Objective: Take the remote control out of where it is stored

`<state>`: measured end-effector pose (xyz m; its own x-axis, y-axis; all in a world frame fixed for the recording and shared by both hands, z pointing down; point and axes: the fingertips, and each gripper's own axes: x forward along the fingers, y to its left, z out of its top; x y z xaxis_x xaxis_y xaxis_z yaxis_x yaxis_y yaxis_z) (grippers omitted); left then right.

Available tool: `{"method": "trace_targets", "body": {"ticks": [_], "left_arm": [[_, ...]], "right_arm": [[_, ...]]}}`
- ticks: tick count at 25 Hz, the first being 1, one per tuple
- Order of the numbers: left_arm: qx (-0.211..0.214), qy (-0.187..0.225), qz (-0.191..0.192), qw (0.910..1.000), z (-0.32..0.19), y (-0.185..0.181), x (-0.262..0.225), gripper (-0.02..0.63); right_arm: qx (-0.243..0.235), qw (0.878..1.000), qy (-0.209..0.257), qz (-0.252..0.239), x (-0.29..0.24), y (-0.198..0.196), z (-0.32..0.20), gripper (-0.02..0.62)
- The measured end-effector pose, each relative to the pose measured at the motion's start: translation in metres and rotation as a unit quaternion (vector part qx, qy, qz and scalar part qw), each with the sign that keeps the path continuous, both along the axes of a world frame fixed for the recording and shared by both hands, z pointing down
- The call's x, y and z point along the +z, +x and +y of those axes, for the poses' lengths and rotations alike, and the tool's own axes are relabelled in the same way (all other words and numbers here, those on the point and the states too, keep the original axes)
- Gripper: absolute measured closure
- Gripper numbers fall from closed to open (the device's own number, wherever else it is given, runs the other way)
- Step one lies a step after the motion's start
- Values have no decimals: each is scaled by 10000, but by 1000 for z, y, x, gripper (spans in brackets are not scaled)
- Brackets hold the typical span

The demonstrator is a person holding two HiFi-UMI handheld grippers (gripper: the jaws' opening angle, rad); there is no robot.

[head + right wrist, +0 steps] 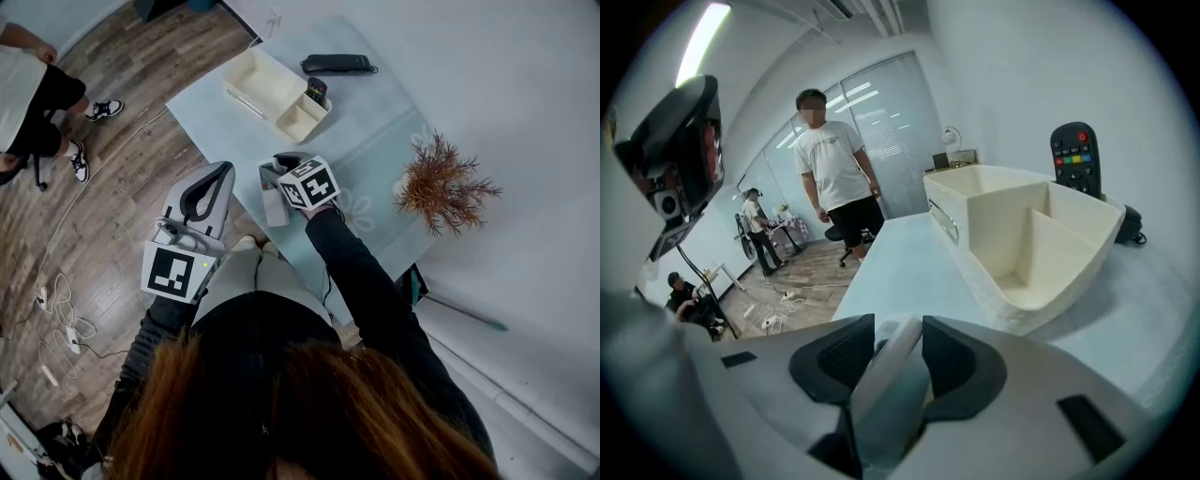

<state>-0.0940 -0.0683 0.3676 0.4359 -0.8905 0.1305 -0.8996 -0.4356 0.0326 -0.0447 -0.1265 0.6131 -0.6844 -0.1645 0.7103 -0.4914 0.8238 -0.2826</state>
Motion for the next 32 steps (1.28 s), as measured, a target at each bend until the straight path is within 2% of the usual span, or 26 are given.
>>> {"method": "trace_targets", "body": {"ticks": [8, 15, 22, 24, 27, 32], "left_arm": [[38, -25, 11, 10000, 1, 1, 1, 597], [88, 33, 47, 9999, 1, 2, -2, 597], [92, -25, 30, 10000, 3, 4, 1, 597], [83, -24, 46, 10000, 3, 3, 1, 597], [119, 10, 61, 9999, 2, 5, -2, 597], [164, 58, 54, 9998, 2, 7, -5, 597]], "right_arm": [[-218, 9983, 397, 364, 7, 2, 0, 431], [-173, 9960, 674, 560, 10, 11, -5, 426], [10, 9949, 908, 446, 4, 14, -9, 428], [152, 9935, 1086, 297, -4, 15, -12, 451], [373, 9906, 1309, 115, -16, 18, -14, 526], [612, 9892, 1327, -103, -26, 22, -14, 571]]}}
